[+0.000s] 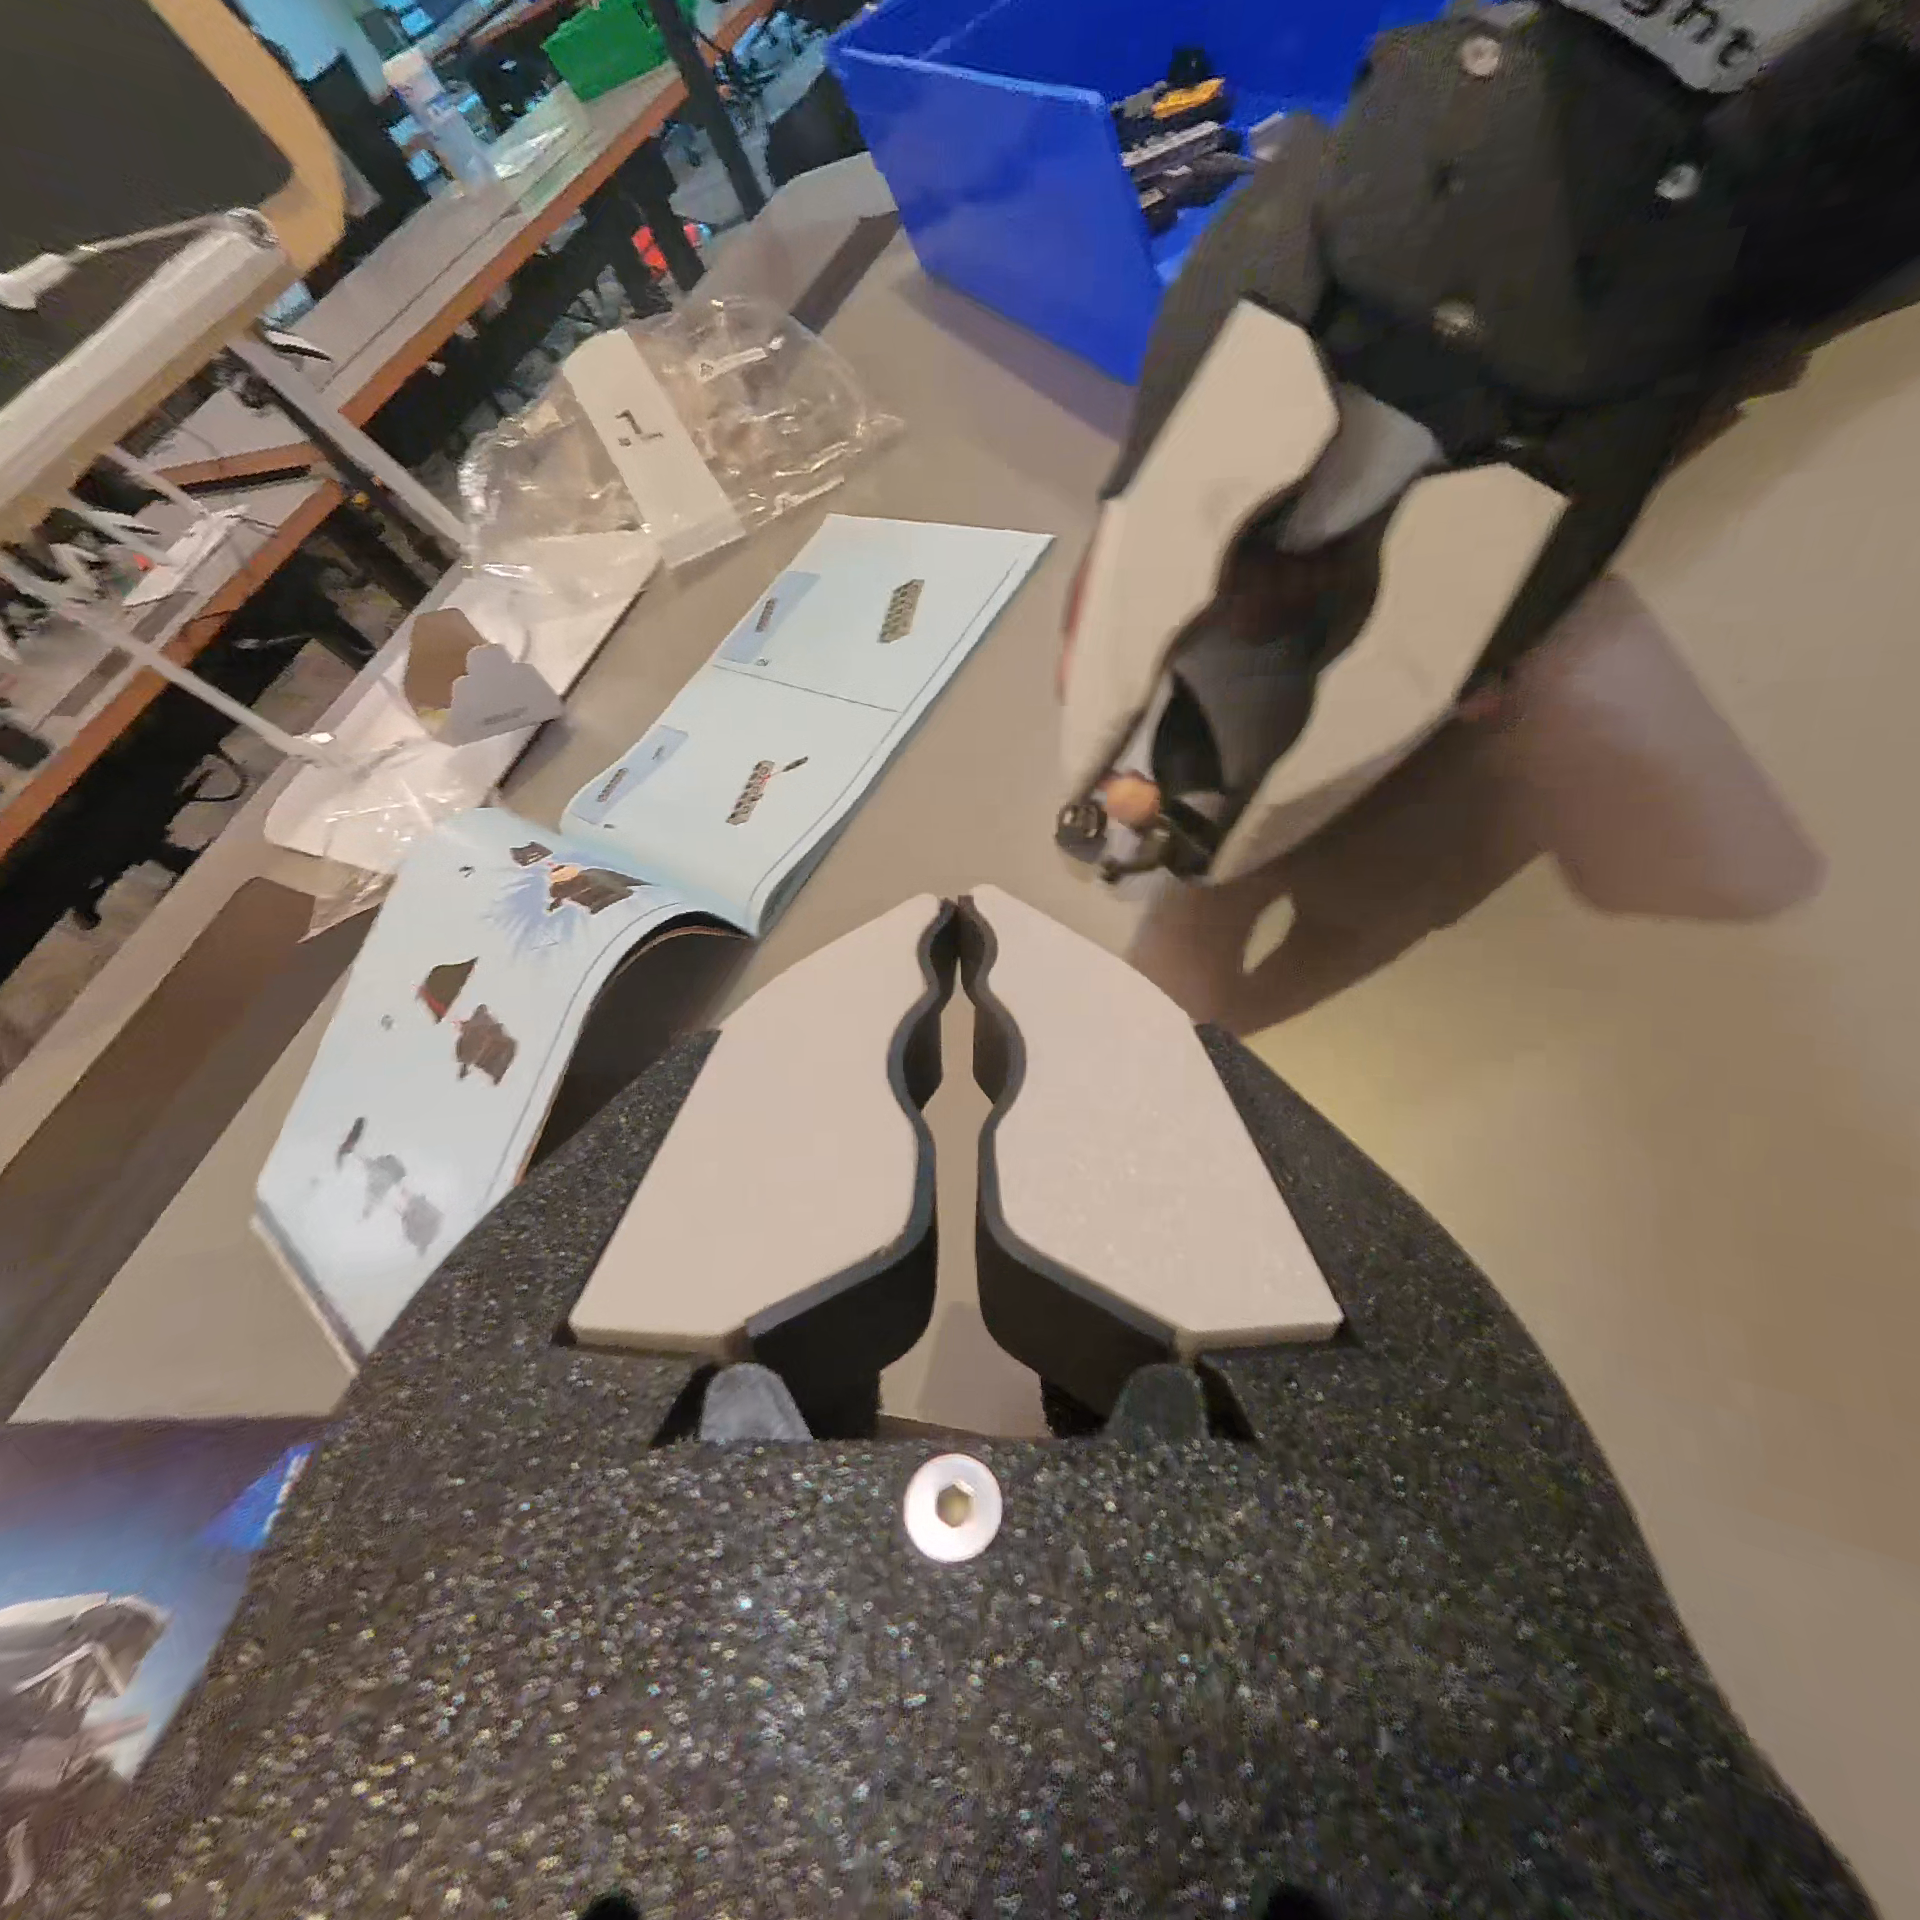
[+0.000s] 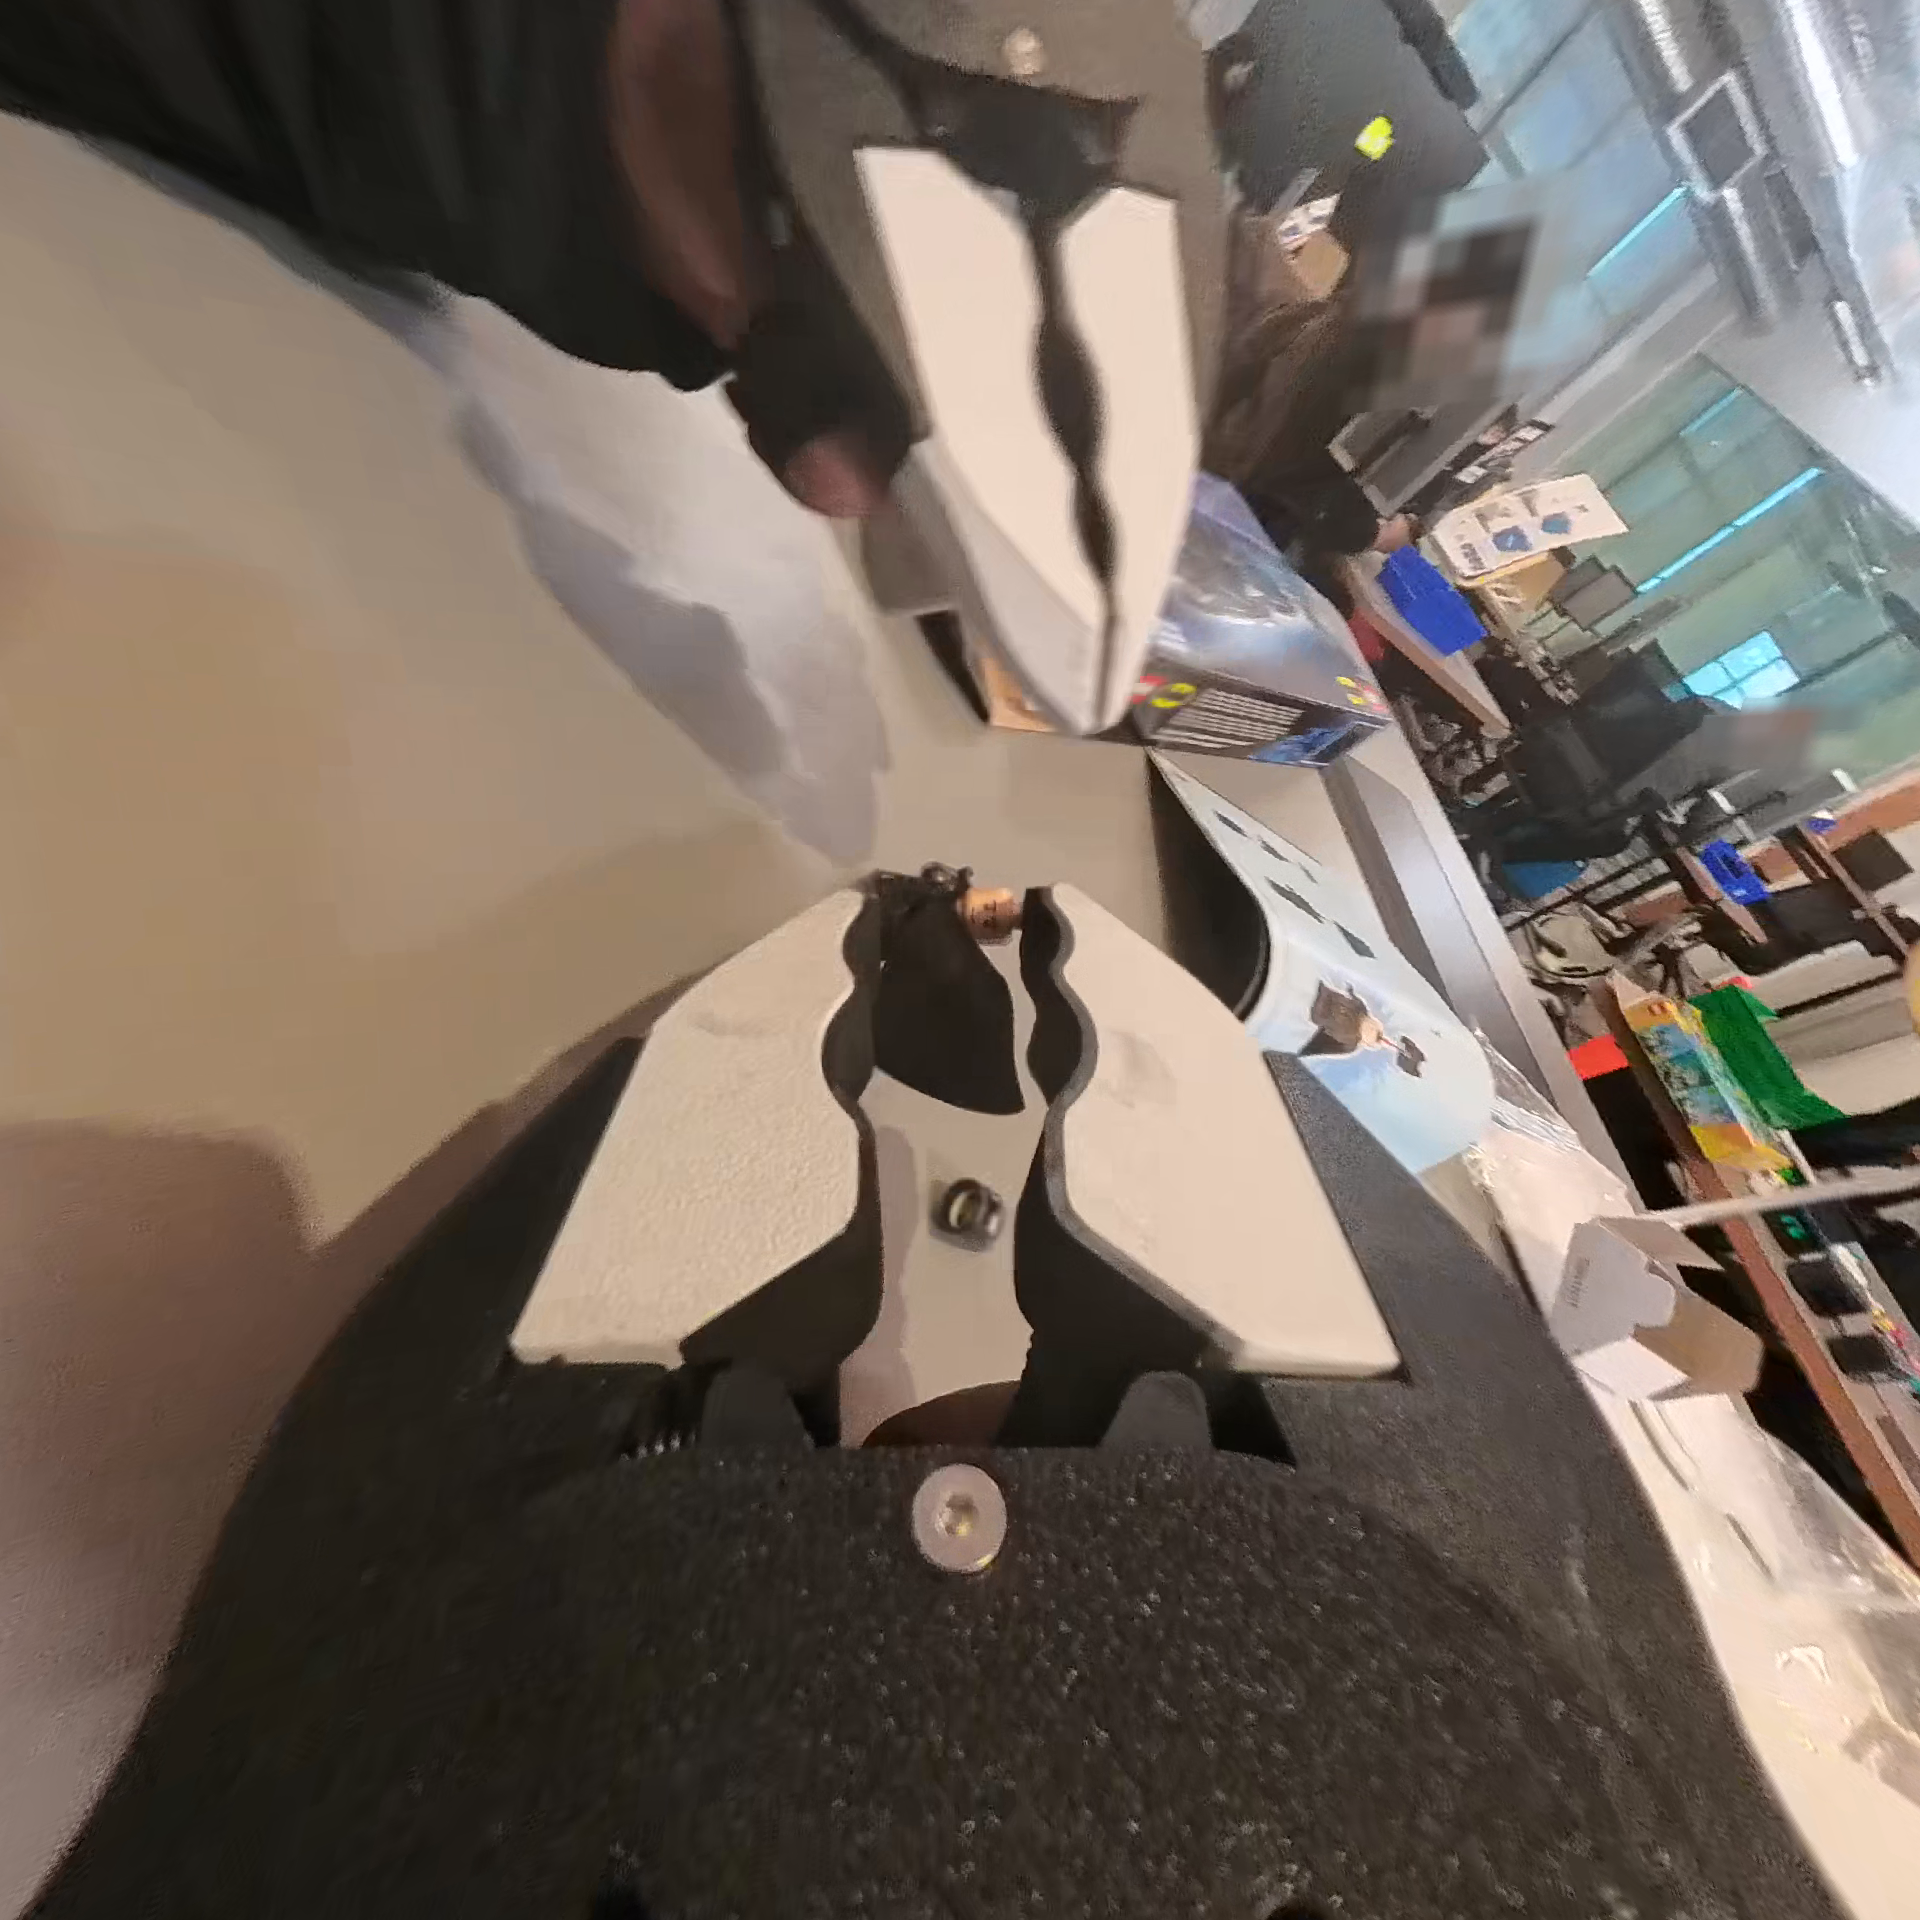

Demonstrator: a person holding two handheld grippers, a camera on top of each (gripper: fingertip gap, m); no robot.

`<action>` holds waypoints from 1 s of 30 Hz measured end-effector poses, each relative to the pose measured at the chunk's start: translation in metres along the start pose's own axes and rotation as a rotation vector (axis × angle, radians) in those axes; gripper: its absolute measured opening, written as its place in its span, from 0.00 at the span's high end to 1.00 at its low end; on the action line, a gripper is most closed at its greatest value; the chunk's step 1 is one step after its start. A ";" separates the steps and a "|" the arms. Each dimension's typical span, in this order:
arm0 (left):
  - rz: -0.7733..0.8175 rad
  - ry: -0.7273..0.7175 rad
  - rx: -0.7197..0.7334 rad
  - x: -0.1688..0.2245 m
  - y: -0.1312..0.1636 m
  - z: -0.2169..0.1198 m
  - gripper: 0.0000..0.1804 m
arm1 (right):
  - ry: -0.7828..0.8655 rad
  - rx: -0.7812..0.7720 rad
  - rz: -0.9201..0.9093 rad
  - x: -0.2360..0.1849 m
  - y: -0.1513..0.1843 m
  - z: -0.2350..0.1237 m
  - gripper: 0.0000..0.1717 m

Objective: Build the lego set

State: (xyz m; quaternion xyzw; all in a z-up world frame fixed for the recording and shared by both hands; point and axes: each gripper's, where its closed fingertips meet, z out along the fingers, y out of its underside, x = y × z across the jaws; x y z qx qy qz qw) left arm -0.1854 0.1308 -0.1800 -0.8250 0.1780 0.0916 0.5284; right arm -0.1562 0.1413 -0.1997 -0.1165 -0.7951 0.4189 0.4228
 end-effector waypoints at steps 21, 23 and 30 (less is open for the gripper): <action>-0.331 0.264 0.036 0.035 0.000 0.023 0.88 | 0.219 0.049 -0.177 0.021 -0.001 -0.006 0.85; -0.359 0.271 0.053 0.037 -0.003 0.024 0.88 | 0.234 0.046 -0.209 0.020 -0.002 -0.006 0.85; -0.449 0.287 0.110 0.032 -0.011 0.022 0.91 | 0.272 0.045 -0.290 0.018 -0.006 -0.006 0.85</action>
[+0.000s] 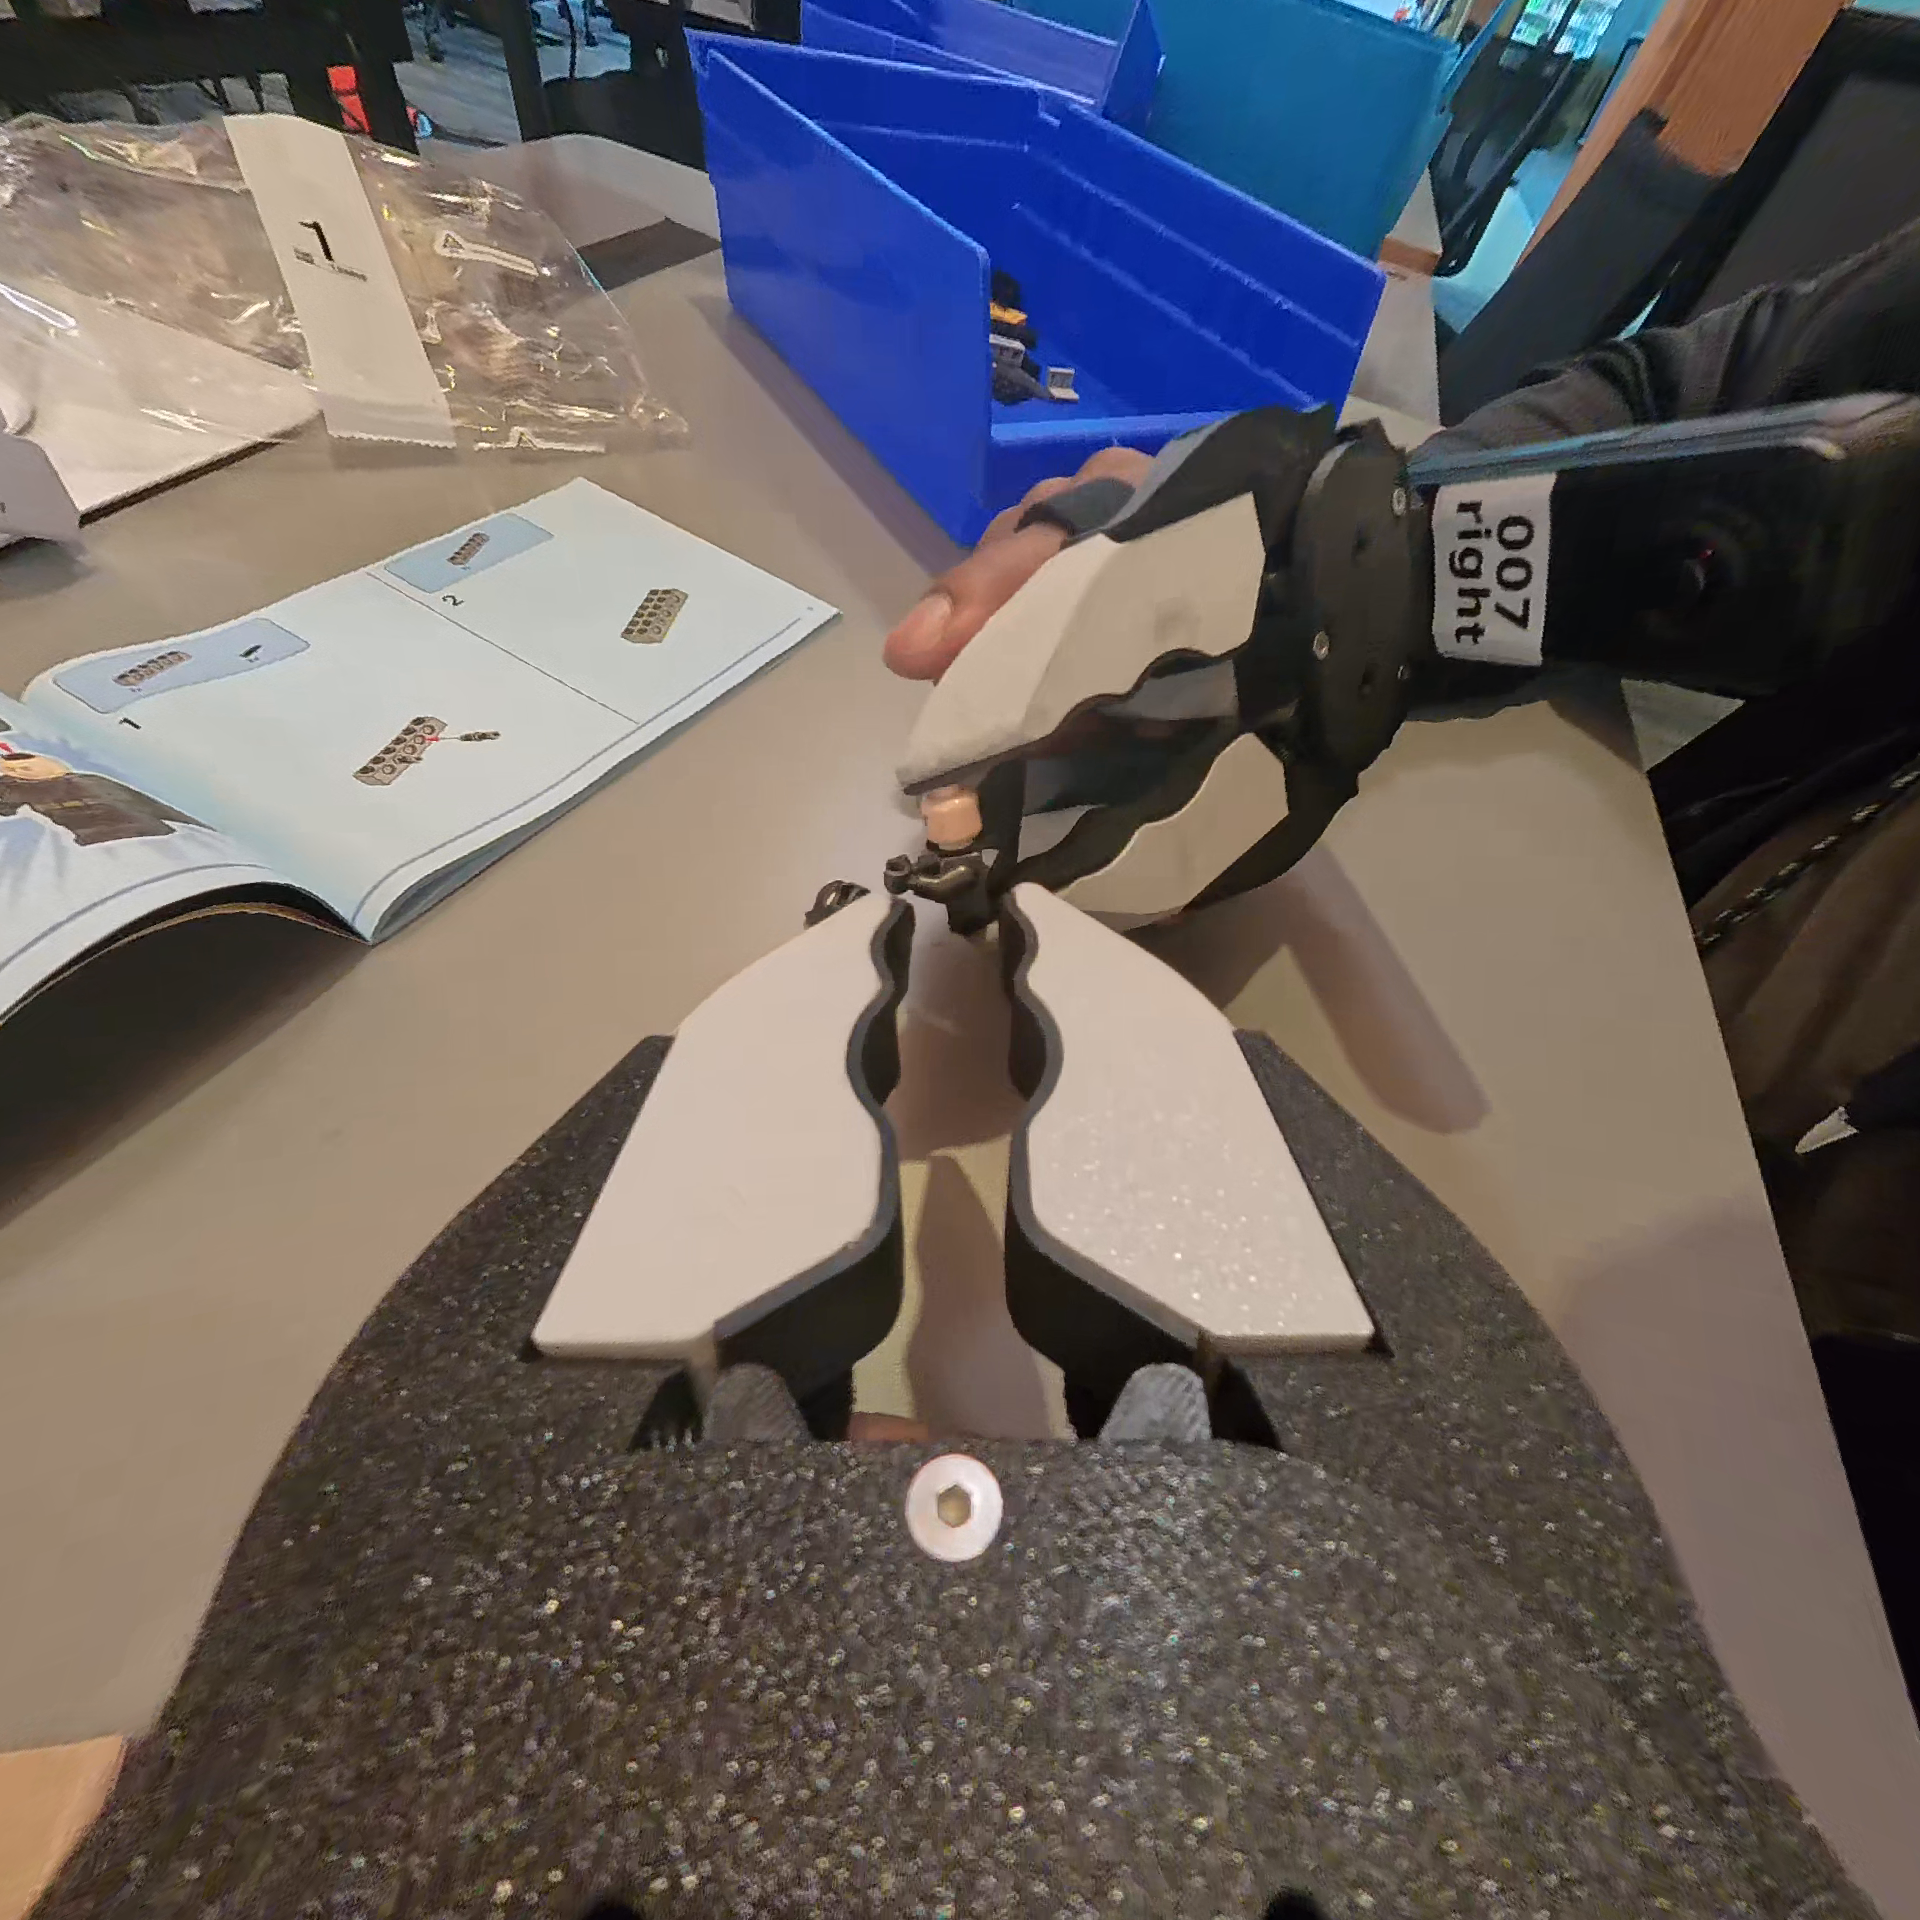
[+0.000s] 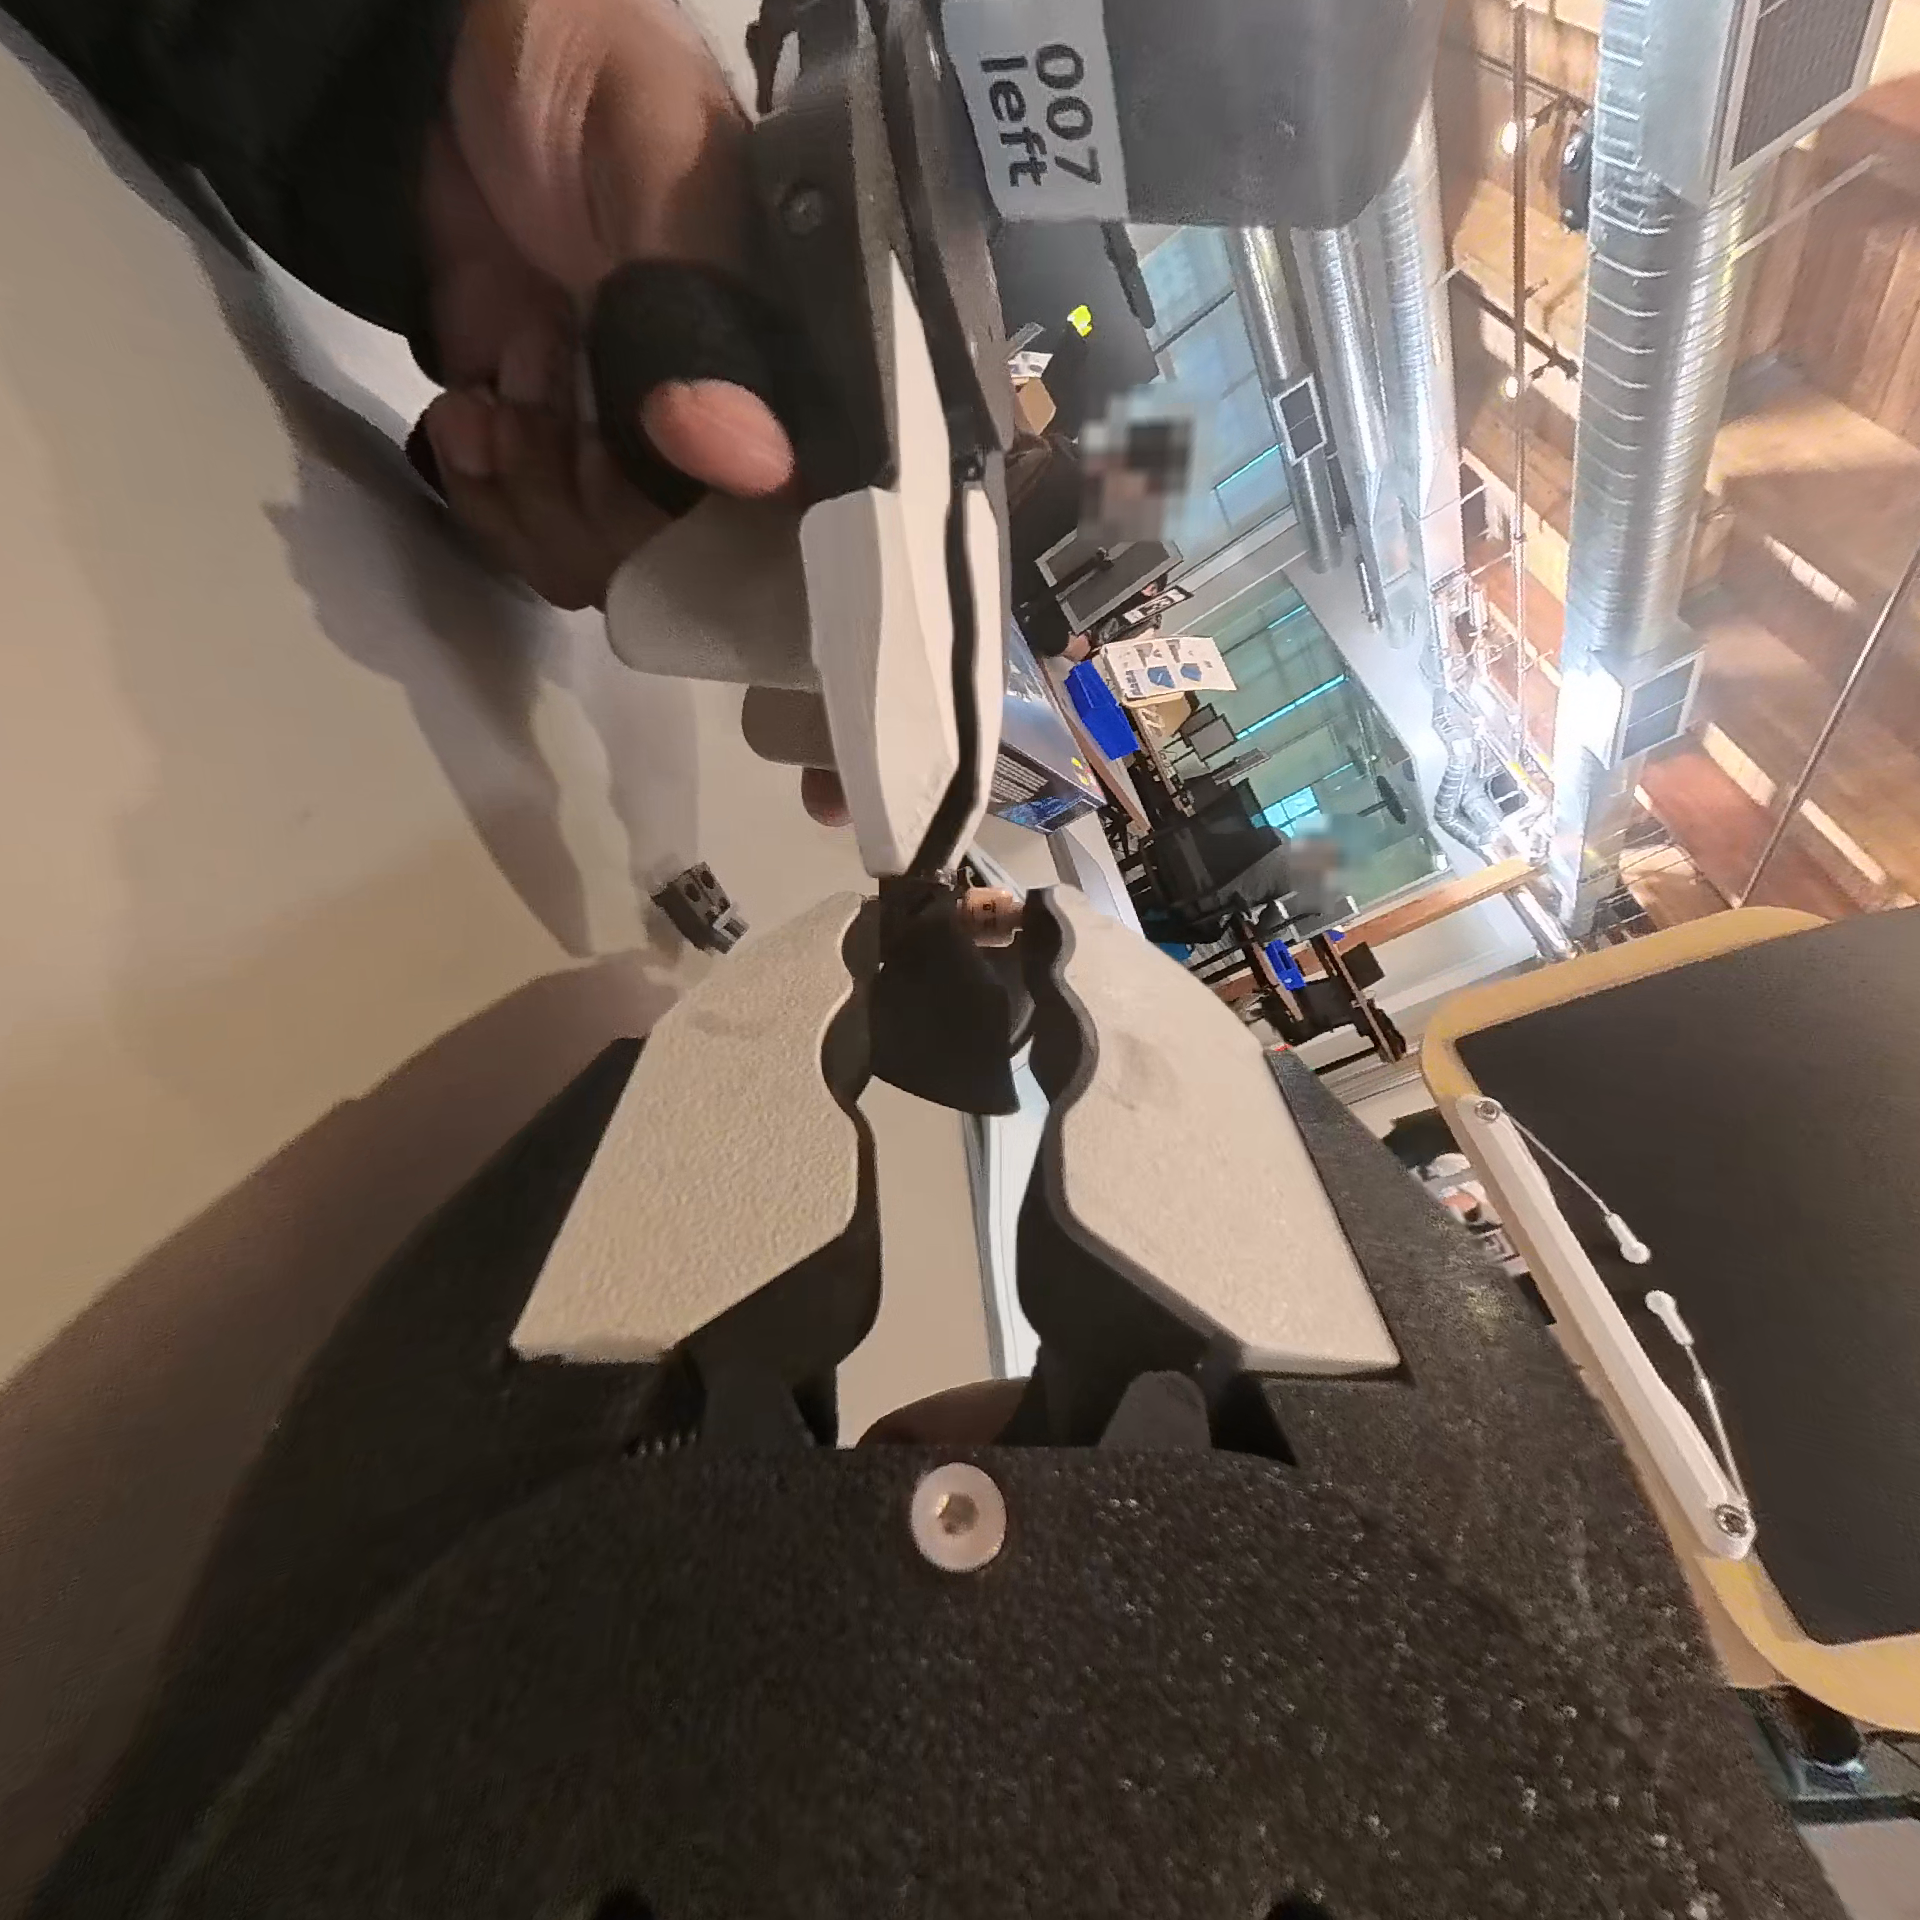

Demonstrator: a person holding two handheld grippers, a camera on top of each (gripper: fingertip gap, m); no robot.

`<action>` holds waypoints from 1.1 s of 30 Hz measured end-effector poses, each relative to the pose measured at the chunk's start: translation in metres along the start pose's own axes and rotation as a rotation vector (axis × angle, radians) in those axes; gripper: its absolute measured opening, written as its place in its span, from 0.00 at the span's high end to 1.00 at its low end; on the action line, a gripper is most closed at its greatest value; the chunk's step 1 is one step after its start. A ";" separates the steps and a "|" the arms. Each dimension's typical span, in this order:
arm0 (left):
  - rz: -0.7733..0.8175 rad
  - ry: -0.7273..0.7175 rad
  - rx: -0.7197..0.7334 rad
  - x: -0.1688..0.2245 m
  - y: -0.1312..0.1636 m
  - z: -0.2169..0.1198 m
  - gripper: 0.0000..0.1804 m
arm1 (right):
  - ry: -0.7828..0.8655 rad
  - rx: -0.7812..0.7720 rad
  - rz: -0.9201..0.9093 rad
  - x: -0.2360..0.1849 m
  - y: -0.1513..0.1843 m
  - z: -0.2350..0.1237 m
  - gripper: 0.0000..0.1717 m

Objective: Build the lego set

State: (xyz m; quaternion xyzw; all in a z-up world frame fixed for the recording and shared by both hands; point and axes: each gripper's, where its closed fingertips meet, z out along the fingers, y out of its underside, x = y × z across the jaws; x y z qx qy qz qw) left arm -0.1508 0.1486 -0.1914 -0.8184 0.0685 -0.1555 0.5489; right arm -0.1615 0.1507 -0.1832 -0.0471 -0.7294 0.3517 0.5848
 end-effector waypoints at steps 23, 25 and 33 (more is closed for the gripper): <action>0.693 -0.341 -0.169 -0.019 0.011 -0.005 0.96 | -0.088 0.025 0.118 0.000 0.003 -0.008 0.80; 0.729 -0.342 -0.183 -0.019 0.013 -0.004 0.96 | -0.105 0.022 0.076 -0.006 0.004 -0.008 0.82; 0.870 -0.361 -0.240 -0.016 0.019 -0.002 0.96 | -0.132 0.008 -0.025 -0.018 0.003 -0.008 0.85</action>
